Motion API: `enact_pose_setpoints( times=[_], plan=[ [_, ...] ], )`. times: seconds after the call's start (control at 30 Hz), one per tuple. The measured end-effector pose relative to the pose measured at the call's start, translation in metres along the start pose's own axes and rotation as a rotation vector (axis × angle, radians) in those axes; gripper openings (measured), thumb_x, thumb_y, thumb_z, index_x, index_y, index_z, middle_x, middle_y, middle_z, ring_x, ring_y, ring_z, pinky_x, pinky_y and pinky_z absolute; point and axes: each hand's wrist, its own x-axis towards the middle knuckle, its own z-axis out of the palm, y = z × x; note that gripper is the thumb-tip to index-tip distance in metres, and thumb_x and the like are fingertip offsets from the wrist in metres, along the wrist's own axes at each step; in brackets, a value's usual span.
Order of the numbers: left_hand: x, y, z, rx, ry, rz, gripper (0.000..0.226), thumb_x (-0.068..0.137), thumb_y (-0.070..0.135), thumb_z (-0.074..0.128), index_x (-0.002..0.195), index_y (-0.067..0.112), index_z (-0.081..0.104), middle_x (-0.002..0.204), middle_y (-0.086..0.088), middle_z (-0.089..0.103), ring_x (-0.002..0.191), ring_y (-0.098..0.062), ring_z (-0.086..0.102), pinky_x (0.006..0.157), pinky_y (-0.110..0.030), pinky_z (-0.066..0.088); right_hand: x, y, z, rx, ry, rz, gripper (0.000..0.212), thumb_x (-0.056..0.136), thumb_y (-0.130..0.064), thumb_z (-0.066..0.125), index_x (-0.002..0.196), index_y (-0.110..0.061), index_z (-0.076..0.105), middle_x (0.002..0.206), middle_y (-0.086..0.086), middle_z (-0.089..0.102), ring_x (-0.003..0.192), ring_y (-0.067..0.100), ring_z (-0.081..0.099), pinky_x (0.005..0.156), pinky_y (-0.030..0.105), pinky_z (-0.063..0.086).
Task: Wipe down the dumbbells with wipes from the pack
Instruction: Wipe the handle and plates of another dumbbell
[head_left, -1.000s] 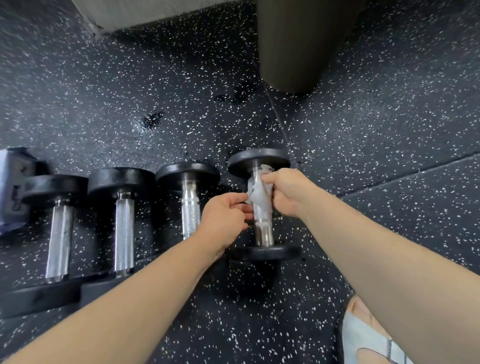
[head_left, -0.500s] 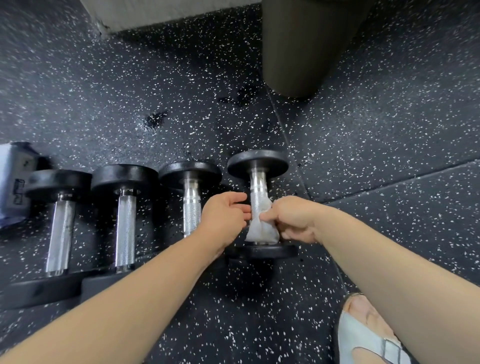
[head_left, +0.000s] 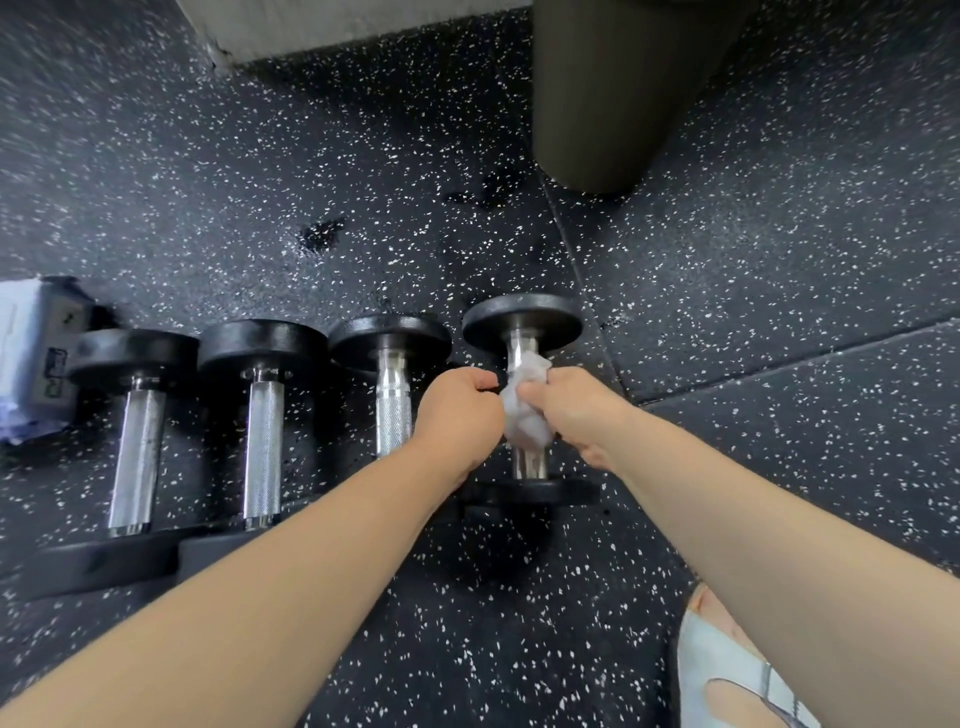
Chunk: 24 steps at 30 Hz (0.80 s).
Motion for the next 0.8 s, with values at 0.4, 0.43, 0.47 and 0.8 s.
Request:
enact_pose_setpoints(
  times=[0.4, 0.43, 0.47, 0.8],
  plan=[
    [0.015, 0.027, 0.031, -0.096, -0.017, -0.103, 0.024, 0.086, 0.024, 0.059, 0.099, 0.004, 0.062, 0.079, -0.006, 0.053, 0.068, -0.021, 0.048, 0.061, -0.029, 0.041, -0.010, 0.021, -0.051, -0.311, 0.147, -0.064, 0.016, 0.081, -0.003, 0.052, 0.086, -0.005, 0.068, 0.069, 0.010, 0.057, 0.056, 0.021, 0.045, 0.050, 0.025, 0.034],
    [0.017, 0.027, 0.033, -0.109, -0.027, -0.115, 0.024, 0.087, 0.023, 0.059, 0.102, 0.004, 0.060, 0.081, -0.006, 0.053, 0.069, -0.020, 0.048, 0.062, -0.029, 0.041, -0.010, 0.019, -0.057, -0.314, 0.201, -0.070, 0.020, 0.083, -0.003, 0.049, 0.092, -0.008, 0.066, 0.070, 0.010, 0.058, 0.053, 0.021, 0.044, 0.047, 0.024, 0.031],
    [0.019, 0.029, 0.036, -0.123, -0.028, -0.127, 0.024, 0.087, 0.021, 0.058, 0.104, 0.005, 0.059, 0.083, -0.006, 0.053, 0.070, -0.019, 0.047, 0.062, -0.029, 0.041, -0.008, 0.020, -0.059, -0.313, 0.237, -0.067, 0.024, 0.083, -0.004, 0.047, 0.097, -0.012, 0.064, 0.070, 0.009, 0.059, 0.050, 0.021, 0.044, 0.045, 0.024, 0.030],
    [0.024, 0.033, 0.050, -0.285, -0.045, -0.191, 0.026, 0.094, 0.018, 0.050, 0.116, 0.003, 0.047, 0.095, -0.008, 0.049, 0.085, -0.020, 0.048, 0.071, -0.030, 0.040, -0.004, 0.039, -0.069, -0.165, 0.223, -0.011, 0.013, 0.082, -0.007, 0.054, 0.089, -0.017, 0.059, 0.084, 0.012, 0.065, 0.063, 0.025, 0.054, 0.054, 0.030, 0.041]
  ],
)
